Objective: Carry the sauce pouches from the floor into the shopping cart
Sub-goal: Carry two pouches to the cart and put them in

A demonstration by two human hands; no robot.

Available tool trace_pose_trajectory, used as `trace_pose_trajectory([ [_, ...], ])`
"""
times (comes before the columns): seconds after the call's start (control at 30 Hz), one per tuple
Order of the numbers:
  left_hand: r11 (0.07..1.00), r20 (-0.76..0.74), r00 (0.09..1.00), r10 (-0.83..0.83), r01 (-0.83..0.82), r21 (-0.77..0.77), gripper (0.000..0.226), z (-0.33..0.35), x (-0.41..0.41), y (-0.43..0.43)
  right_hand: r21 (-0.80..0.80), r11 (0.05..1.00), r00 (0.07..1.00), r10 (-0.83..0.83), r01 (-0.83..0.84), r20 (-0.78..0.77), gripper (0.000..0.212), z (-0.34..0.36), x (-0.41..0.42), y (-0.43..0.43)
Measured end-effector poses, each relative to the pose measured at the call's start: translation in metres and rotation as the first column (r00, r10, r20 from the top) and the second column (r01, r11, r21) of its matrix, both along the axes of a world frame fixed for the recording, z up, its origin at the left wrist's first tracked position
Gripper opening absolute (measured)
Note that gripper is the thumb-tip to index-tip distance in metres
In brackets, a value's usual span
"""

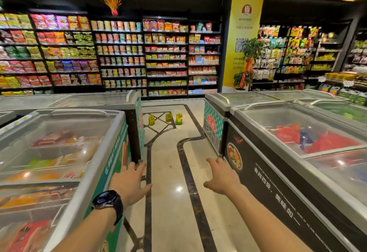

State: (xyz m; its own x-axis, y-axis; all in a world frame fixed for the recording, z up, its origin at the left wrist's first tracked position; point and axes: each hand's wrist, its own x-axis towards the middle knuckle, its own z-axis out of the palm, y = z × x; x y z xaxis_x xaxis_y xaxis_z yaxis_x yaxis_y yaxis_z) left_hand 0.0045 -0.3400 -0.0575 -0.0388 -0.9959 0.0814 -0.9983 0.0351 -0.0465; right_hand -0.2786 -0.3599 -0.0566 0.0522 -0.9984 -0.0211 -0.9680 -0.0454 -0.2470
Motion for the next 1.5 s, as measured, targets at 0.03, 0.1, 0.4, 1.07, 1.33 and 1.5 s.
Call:
trace_pose_trajectory([
  [0.03,1.0,0.0,1.0,0.007,-0.007,0.006,0.078,-0.002,-0.001,-0.017,0.005,1.0,1.0,0.003,-0.003,-0.002,0.082,0.0,-0.002,-0.018],
  [0.1,1.0,0.002,1.0,0.016,-0.016,0.009,0.077,-0.007,-0.001,-0.054,0.001,1.0,1.0,0.011,-0.011,-0.002,0.083,0.0,-0.003,-0.055],
  [0.4,0.999,0.006,1.0,0.028,-0.028,0.04,0.078,-0.022,0.024,-0.256,0.047,0.999,0.999,0.027,-0.026,-0.028,0.079,-0.014,0.026,-0.249],
  [1.07,0.985,0.041,0.998,-0.044,0.037,0.167,0.074,-0.054,0.034,-0.71,0.134,0.99,0.998,-0.053,0.047,0.043,0.084,-0.058,0.044,-0.698],
  [1.33,0.976,-0.026,1.0,0.006,-0.001,0.217,0.074,-0.061,0.035,-0.895,0.192,0.981,0.997,-0.037,0.022,0.071,0.089,-0.066,0.034,-0.9],
  [1.5,0.965,-0.055,0.996,0.072,-0.056,0.255,0.074,-0.084,0.05,-1.007,0.222,0.975,0.997,-0.02,0.002,0.081,0.089,-0.08,0.044,-1.022],
])
